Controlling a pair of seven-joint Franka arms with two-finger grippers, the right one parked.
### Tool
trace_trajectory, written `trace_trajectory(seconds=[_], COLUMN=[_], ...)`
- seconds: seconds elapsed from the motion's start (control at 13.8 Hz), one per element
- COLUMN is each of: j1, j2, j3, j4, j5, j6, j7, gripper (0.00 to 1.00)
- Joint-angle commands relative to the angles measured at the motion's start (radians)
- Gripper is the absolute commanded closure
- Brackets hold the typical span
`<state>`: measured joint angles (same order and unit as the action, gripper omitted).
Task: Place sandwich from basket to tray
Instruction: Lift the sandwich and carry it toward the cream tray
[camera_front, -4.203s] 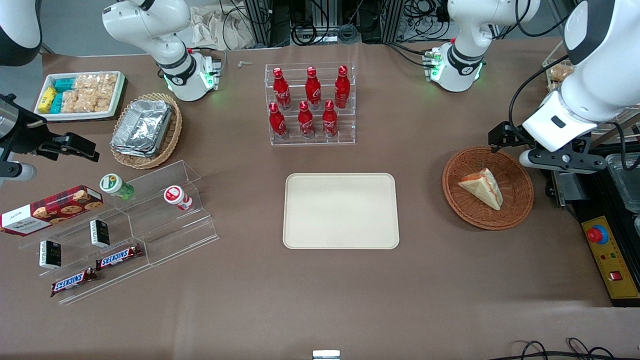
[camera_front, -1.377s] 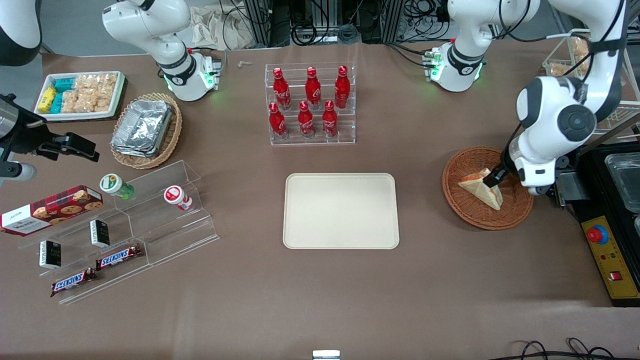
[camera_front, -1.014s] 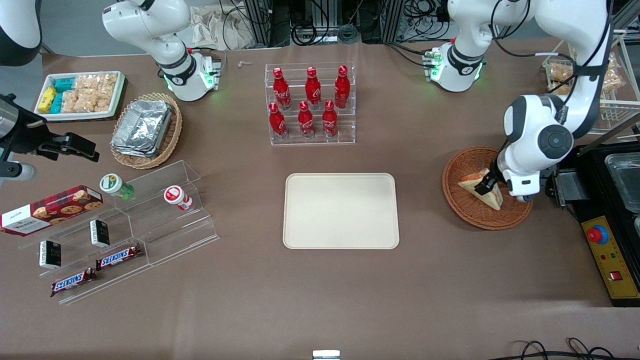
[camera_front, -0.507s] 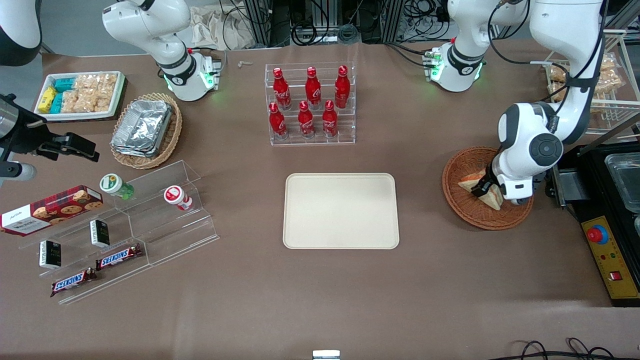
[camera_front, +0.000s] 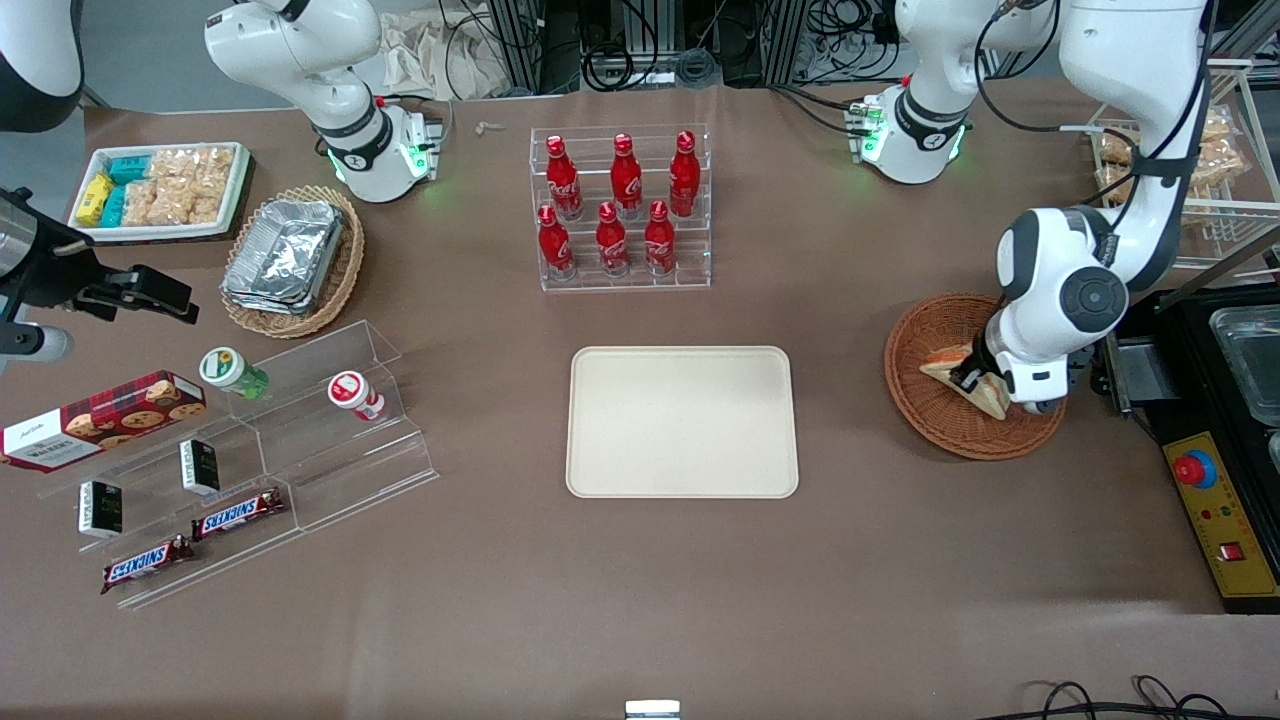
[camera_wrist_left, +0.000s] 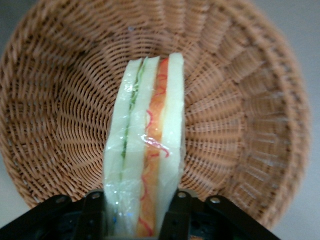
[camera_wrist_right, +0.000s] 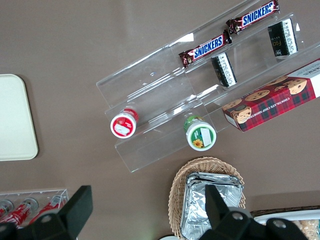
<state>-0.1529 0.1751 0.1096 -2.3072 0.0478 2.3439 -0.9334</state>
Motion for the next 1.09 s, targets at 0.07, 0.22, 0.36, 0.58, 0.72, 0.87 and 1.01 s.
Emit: trace_trajectory(seconds=[0.07,0.22,0.36,0.58,0.72,0.87,1.01], j1=[-0.008,-0.008,-0.01,-0.011,-0.011,-0.011,-0.008], j2=[-0.15,-0.166,-0.189,-0.2,-0.201,-0.204,-0.195], j3=[-0.022,-0.057,-0.096,-0.145,-0.182,-0.237,-0.307], j4=[0.089,0.173,0.213,0.288,0.305,0.311,0.313], j5=[0.017,0.015,0.008,-0.031,-0.087,-0.109,-0.095], j6=[-0.24,-0.322,-0.319,-0.342,-0.344,-0.344,-0.331], j7=[0.12,0.149,0.203,0.298,0.301,0.301,0.306], gripper=[1.0,1.0,1.0,1.0,1.0,1.0,1.0])
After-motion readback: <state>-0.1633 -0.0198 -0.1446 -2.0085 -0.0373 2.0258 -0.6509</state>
